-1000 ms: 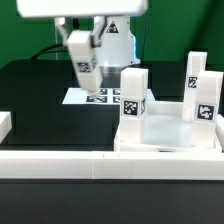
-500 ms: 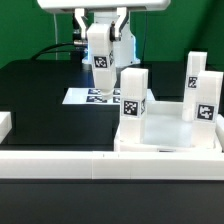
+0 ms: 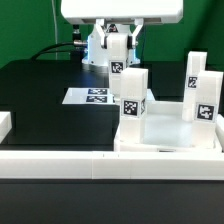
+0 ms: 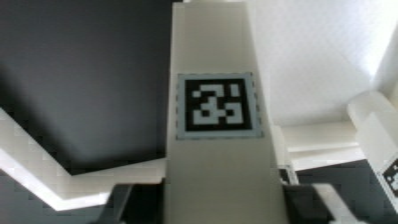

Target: Assemble desk

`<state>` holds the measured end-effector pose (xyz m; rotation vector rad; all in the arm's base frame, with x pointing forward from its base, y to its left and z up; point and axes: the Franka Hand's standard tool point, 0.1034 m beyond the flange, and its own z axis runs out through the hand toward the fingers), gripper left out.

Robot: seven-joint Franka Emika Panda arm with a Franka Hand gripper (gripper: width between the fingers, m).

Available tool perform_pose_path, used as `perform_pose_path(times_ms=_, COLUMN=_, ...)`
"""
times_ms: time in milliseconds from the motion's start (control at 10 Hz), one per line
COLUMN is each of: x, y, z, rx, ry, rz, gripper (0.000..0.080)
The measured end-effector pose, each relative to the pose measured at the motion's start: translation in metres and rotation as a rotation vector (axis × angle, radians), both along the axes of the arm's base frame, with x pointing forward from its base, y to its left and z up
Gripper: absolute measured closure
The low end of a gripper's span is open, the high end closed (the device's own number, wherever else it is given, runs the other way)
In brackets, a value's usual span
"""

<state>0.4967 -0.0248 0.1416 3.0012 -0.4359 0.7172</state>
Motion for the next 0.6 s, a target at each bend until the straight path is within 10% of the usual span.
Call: perform_pose_path(times_ms=600, x=-0.016, y=-0.006, z=-0.02, rx=-0.018, ry=0.027, rz=-0.025, gripper=0.0509)
